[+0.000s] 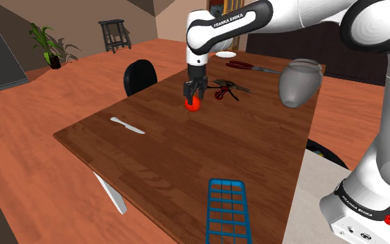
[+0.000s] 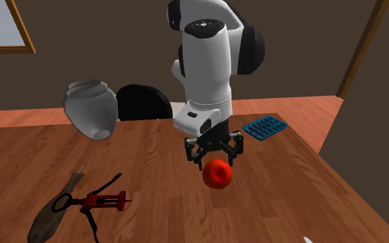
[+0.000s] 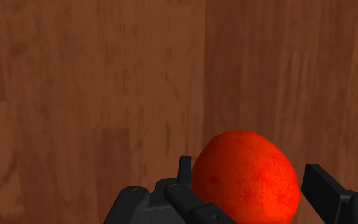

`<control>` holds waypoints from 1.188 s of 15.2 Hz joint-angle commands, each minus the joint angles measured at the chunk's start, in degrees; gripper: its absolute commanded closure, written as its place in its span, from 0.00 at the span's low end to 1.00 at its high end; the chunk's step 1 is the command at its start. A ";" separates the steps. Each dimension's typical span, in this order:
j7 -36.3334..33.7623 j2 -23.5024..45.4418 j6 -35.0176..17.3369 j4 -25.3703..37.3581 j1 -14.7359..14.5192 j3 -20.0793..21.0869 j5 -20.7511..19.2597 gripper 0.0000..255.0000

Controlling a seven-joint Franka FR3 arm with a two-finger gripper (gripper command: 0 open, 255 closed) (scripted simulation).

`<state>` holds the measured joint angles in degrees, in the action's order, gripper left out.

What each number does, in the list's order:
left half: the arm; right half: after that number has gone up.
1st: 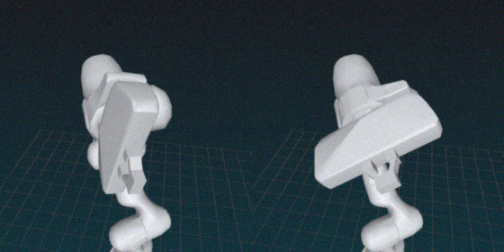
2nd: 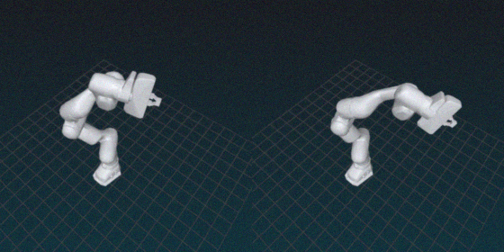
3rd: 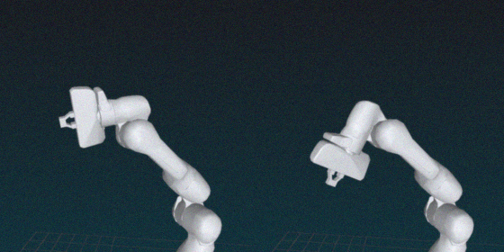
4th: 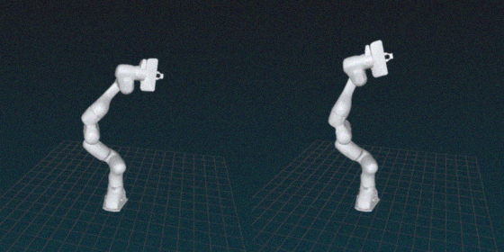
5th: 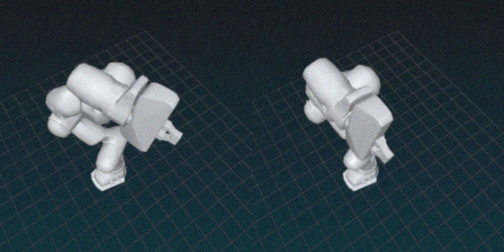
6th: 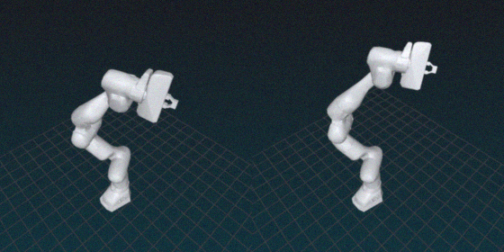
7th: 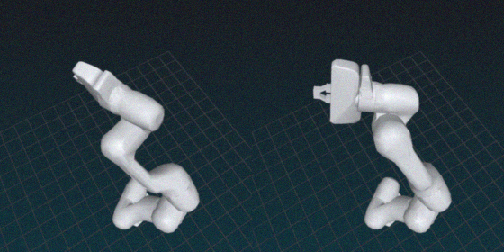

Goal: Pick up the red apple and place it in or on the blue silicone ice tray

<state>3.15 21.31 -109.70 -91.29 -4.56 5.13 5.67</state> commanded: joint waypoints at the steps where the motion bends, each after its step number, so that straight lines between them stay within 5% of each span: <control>1: -0.14 -0.45 1.24 0.76 0.00 0.01 -0.01 1.00; 5: -0.37 -0.92 3.52 2.59 0.02 0.02 -0.04 1.00; 18: -9.32 -23.28 -4.56 -26.51 -5.71 4.96 3.04 1.00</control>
<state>-5.68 -0.26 -113.71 -115.60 -9.95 9.77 8.34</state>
